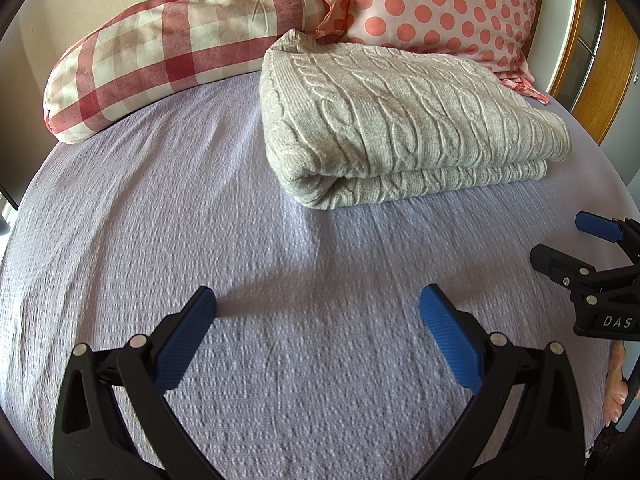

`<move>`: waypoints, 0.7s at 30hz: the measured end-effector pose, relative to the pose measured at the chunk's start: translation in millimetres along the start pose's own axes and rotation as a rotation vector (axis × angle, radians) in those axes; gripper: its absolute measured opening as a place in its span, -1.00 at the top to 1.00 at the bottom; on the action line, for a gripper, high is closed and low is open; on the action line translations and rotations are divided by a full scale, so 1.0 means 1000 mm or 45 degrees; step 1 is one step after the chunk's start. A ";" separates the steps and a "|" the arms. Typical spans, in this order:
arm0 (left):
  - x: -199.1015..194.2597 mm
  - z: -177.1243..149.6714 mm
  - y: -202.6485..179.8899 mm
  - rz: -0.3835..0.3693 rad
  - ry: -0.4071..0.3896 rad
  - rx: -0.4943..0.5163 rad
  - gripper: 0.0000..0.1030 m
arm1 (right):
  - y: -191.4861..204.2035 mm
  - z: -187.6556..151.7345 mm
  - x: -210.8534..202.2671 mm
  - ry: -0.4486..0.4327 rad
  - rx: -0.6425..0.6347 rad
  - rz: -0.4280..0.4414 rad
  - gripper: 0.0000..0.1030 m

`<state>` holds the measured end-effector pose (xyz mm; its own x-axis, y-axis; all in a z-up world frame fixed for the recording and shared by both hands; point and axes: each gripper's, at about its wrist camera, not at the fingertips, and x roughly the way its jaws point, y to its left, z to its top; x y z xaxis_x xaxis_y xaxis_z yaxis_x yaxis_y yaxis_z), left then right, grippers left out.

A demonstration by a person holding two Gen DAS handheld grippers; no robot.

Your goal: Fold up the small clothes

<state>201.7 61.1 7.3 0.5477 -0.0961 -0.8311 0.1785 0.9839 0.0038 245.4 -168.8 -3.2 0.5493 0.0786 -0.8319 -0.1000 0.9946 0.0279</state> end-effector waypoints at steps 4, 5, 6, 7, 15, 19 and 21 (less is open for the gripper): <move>0.000 0.000 0.000 0.000 0.000 0.000 -0.97 | 0.000 0.000 0.000 0.000 0.000 0.000 -0.97; 0.000 0.000 0.000 0.000 0.000 0.000 -0.97 | 0.000 0.000 0.000 0.000 0.000 0.000 -0.97; 0.000 0.000 0.000 0.000 0.000 0.000 -0.97 | 0.000 0.000 0.000 0.000 0.000 0.000 -0.97; 0.000 0.000 0.000 0.000 0.000 0.000 -0.97 | 0.000 0.000 0.000 0.000 0.000 0.000 -0.97; 0.001 0.000 0.000 -0.010 0.015 0.010 -0.97 | 0.000 0.000 0.000 0.000 0.000 0.000 -0.97; 0.001 0.001 0.000 -0.011 0.019 0.009 -0.97 | 0.000 0.000 0.000 0.000 0.000 0.000 -0.97; 0.001 0.001 0.000 -0.011 0.021 0.010 -0.97 | 0.000 0.000 0.000 0.000 0.000 0.000 -0.97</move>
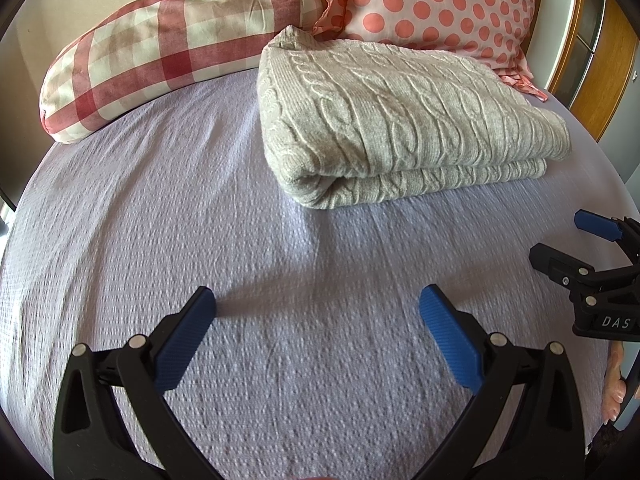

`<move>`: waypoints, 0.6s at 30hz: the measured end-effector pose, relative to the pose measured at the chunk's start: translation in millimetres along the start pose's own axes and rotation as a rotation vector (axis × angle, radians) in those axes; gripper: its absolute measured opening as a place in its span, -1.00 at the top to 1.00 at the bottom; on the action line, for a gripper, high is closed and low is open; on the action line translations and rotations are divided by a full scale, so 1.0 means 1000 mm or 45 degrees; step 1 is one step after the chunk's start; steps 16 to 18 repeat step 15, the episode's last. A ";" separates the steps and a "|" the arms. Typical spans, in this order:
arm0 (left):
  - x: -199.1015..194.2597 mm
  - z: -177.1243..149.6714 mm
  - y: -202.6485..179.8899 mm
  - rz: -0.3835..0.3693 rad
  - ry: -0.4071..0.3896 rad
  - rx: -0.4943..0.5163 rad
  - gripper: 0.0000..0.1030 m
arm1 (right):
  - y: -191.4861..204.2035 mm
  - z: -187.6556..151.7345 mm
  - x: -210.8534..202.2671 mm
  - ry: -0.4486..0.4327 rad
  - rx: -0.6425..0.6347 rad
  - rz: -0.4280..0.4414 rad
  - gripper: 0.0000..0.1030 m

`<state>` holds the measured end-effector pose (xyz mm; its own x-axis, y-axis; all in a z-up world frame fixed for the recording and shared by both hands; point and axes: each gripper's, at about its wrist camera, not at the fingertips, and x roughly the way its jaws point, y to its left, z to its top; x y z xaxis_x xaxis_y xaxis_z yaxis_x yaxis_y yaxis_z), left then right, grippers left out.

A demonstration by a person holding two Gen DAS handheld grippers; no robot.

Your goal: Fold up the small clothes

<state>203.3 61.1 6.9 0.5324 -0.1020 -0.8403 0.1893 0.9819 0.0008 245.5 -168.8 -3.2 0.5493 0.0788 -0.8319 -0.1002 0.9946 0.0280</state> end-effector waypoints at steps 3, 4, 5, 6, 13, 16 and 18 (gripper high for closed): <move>0.000 0.000 0.000 0.000 -0.001 -0.001 -0.97 | 0.000 0.000 0.000 0.000 0.000 0.000 -0.97; 0.000 0.000 0.000 0.001 -0.002 -0.001 -0.97 | 0.000 0.000 0.000 0.000 0.000 0.000 -0.97; 0.000 0.000 0.000 0.000 -0.001 0.000 -0.97 | 0.000 0.000 0.000 0.000 0.000 0.000 -0.97; 0.000 0.000 0.000 0.000 -0.002 0.000 -0.97 | 0.000 0.000 0.000 0.000 0.000 0.000 -0.97; 0.000 0.000 0.000 0.002 -0.012 0.002 -0.97 | 0.000 0.000 0.000 0.000 0.000 0.000 -0.97; 0.000 0.000 0.000 0.002 -0.013 0.003 -0.97 | 0.000 0.000 0.000 0.000 0.000 0.000 -0.97; 0.000 0.000 0.000 0.002 -0.013 0.003 -0.97 | 0.000 0.000 0.000 0.000 0.000 0.000 -0.97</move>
